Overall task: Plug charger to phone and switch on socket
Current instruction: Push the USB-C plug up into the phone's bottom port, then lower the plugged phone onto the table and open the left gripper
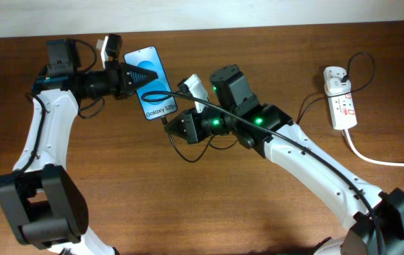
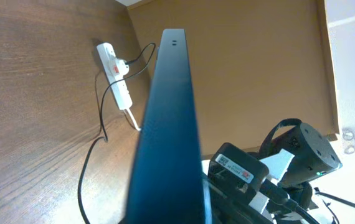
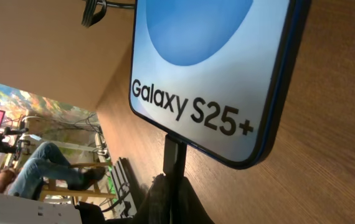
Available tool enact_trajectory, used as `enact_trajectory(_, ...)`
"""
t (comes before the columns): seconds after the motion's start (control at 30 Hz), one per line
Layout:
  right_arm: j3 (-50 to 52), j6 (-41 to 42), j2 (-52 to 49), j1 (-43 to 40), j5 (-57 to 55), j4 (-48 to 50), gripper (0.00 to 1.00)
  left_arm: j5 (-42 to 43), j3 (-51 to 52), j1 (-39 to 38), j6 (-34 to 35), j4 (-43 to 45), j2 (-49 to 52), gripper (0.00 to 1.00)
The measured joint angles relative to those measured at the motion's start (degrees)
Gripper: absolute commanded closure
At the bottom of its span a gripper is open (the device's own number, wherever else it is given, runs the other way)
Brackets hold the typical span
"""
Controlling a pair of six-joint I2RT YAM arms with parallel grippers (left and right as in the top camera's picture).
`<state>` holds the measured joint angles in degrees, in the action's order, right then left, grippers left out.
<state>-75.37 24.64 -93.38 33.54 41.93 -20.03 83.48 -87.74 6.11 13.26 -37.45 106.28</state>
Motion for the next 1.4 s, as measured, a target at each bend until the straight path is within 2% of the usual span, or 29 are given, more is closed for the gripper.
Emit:
enact_trajectory(0.13,0.6,1.1,0.0,-0.1,0.2,1.2,0.96,-0.8,-0.3,-0.3,-0.2,0.1,0.0,1.0)
enact_trajectory(0.17,0.6,1.1,0.0,-0.1,0.2,1.2,0.92,-0.8,-0.3,-0.3,-0.2,0.1,0.0,1.0)
enact_trajectory(0.27,0.5,1.2,0.0,-0.4,-0.5,1.3,0.58,-2.4,-0.3,-1.0,-0.2,-0.8,0.0,1.0)
enact_trajectory(0.33,0.2,0.5,0.2,-0.9,-0.8,-1.4,0.47,-6.0,-0.1,-3.2,-0.6,-0.9,0.0,1.0)
enact_trajectory(0.43,-0.3,-1.1,0.2,-3.4,-1.6,-7.0,0.37,-11.1,-0.1,-3.6,-1.1,-2.1,0.0,1.0)
enact_trajectory(0.5,-0.6,-3.0,0.2,-5.3,-2.3,-12.0,0.31,-17.0,0.4,-3.6,-4.1,-8.3,0.0,1.0)
enact_trajectory(0.63,-0.8,-4.1,0.2,-6.8,-11.3,-20.4,0.3,-27.4,0.9,-3.6,-12.3,-20.3,0.0,1.0)
enact_trajectory(0.77,-0.8,-4.1,0.2,-6.8,-17.2,-23.1,0.3,-34.1,5.2,-3.6,-16.5,-22.0,0.0,1.0)
enact_trajectory(0.9,-0.8,-4.1,0.2,-6.8,-17.7,-23.8,0.3,-35.8,11.3,-3.6,-16.9,-18.8,0.0,1.0)
enact_trajectory(1.1,-0.8,-4.1,0.2,-6.8,-18.0,-25.6,0.3,-36.4,12.0,-3.6,-16.7,-10.2,2.6,1.0)
enact_trajectory(1.23,-0.8,-4.1,0.2,-6.8,-18.1,-25.7,0.29,-36.6,12.1,-3.7,-10.6,-1.4,10.9,1.0)
enact_trajectory(1.3,-0.8,-4.1,0.2,-6.8,-18.1,-25.7,0.29,-36.6,12.3,-3.7,-9.1,2.4,11.5,1.0)
enact_trajectory(1.4,-0.8,-4.1,0.2,-6.8,-18.1,-25.6,0.28,-38.9,12.3,-3.7,-8.6,3.0,11.6,0.83)
